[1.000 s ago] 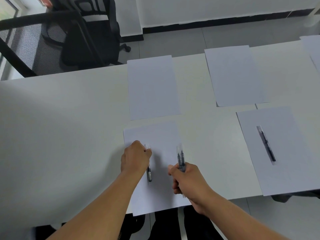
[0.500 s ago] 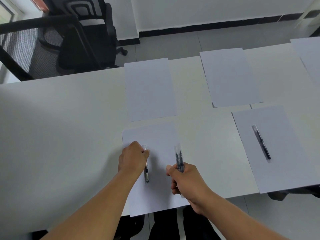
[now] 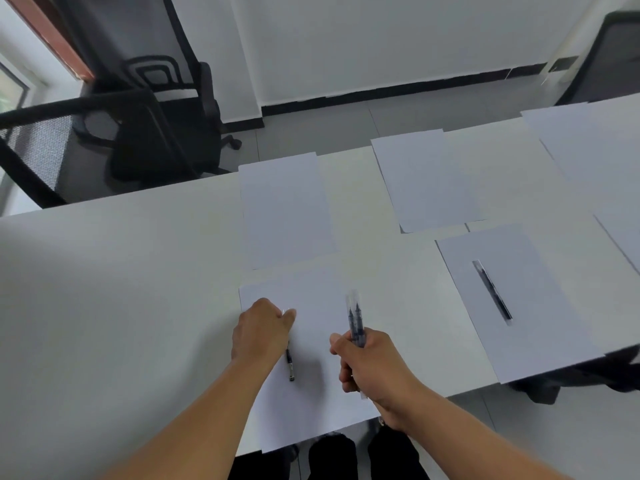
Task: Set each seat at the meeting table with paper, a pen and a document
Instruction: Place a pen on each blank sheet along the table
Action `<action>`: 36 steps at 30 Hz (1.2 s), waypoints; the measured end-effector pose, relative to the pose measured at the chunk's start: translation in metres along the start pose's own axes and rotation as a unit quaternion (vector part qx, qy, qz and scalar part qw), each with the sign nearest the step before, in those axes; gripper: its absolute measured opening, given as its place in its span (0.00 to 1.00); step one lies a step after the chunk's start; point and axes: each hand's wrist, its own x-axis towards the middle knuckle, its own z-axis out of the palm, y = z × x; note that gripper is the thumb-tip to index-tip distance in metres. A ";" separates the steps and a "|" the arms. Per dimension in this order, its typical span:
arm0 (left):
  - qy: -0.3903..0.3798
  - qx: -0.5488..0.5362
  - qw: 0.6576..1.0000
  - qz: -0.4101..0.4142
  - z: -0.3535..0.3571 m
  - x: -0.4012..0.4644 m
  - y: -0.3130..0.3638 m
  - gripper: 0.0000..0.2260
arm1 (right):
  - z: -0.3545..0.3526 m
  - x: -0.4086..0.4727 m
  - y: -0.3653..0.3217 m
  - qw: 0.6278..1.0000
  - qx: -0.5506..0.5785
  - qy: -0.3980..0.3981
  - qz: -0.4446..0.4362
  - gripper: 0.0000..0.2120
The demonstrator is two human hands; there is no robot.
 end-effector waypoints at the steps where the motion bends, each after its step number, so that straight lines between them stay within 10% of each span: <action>1: 0.002 -0.001 1.000 0.009 -0.003 -0.003 0.006 0.21 | -0.002 -0.004 -0.004 1.000 0.002 0.005 -0.007 0.14; 22: 0.023 -0.014 0.962 0.272 0.010 -0.162 0.238 0.17 | -0.176 -0.154 -0.036 0.964 0.122 0.182 -0.149 0.07; 36: -0.005 0.014 0.904 0.428 0.195 -0.417 0.419 0.20 | -0.426 -0.372 0.081 0.924 0.250 0.192 -0.217 0.13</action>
